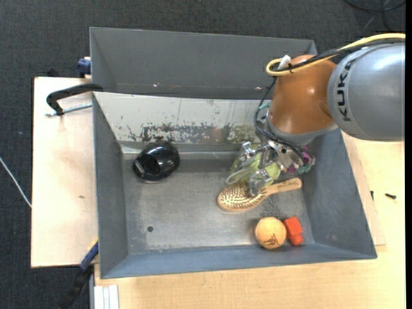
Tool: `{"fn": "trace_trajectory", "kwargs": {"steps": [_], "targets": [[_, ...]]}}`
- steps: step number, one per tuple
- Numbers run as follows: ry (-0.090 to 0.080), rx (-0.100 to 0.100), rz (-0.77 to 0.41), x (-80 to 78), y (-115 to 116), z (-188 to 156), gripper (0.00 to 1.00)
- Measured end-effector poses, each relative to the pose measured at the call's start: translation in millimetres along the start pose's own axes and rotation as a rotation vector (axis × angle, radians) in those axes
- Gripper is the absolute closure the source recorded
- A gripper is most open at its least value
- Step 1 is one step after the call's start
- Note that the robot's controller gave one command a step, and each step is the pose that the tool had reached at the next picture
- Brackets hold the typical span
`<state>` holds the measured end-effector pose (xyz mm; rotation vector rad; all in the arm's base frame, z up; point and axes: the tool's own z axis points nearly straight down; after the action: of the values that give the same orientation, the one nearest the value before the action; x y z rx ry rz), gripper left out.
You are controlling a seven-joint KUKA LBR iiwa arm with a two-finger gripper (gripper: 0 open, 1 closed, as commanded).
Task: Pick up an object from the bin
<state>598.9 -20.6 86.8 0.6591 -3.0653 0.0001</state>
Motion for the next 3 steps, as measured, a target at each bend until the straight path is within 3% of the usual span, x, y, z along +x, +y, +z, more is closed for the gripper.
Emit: {"fn": "trace_trajectory", "kwargs": {"steps": [1, 3], "targets": [[0.001, -0.001, 0.000, 0.9, 0.4, -2.9, 1.00], [-0.016, 0.004, 0.002, -1.0, 0.5, -26.9, 1.00]]}}
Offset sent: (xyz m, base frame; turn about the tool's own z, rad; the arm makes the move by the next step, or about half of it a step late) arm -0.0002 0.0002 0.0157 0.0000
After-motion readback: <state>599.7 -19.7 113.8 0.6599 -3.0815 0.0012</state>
